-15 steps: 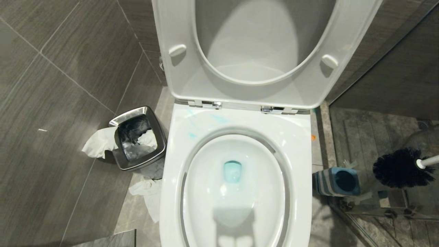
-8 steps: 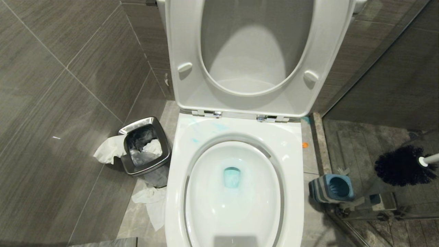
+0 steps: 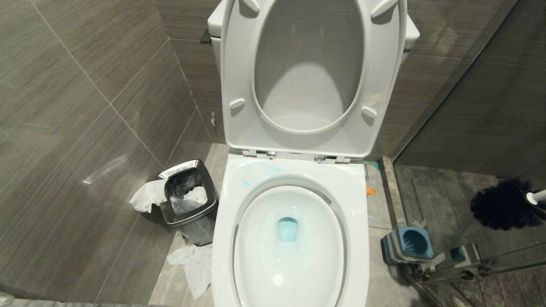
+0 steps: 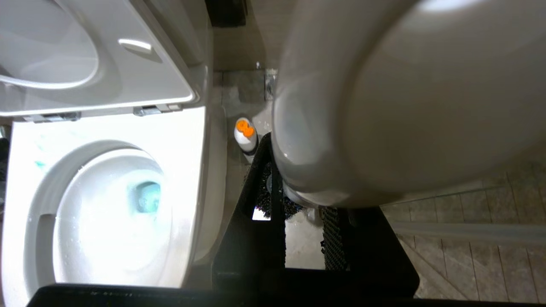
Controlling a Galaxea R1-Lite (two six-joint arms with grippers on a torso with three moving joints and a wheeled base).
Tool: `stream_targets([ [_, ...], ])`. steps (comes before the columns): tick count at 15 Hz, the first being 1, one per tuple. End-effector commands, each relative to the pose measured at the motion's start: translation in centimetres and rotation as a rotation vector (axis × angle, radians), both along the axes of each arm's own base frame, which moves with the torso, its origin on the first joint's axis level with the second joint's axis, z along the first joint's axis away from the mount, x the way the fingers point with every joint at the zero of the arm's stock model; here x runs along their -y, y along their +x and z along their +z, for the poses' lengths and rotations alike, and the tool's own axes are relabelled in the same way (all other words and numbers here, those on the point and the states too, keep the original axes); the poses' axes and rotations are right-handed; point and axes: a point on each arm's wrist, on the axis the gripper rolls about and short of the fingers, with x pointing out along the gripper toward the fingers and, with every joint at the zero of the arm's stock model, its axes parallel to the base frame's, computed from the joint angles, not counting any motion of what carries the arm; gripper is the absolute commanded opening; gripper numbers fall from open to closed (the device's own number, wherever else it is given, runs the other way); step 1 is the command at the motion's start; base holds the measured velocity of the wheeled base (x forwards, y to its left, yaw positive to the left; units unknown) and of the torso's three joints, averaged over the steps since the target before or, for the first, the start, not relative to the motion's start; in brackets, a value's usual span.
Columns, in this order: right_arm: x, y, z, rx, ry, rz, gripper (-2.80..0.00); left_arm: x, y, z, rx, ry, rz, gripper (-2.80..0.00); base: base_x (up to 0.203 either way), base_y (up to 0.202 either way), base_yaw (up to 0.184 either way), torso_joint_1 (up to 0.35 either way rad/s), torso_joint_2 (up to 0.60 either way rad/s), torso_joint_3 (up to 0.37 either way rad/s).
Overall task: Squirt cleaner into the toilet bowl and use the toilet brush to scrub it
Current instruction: Scrub the toilet bowl
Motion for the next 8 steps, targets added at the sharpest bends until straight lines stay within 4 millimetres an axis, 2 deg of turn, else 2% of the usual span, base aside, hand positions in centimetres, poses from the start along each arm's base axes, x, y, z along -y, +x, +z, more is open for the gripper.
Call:
stream_targets([
  [1, 0.2, 0.61, 0.23, -0.01, 0.004, 0.001, -2.8, 0.0, 0.01, 0.0, -0.001, 0.0, 0.001, -2.8, 0.0, 0.0, 0.0, 0.003, 0.0, 0.213],
  [8, 0.52, 1.35, 0.37, -0.024, 0.003, -0.027, -2.8, 0.0, 0.01, 0.0, -0.001, 0.0, 0.001, -2.8, 0.0, 0.0, 0.0, 0.001, 0.0, 0.199],
])
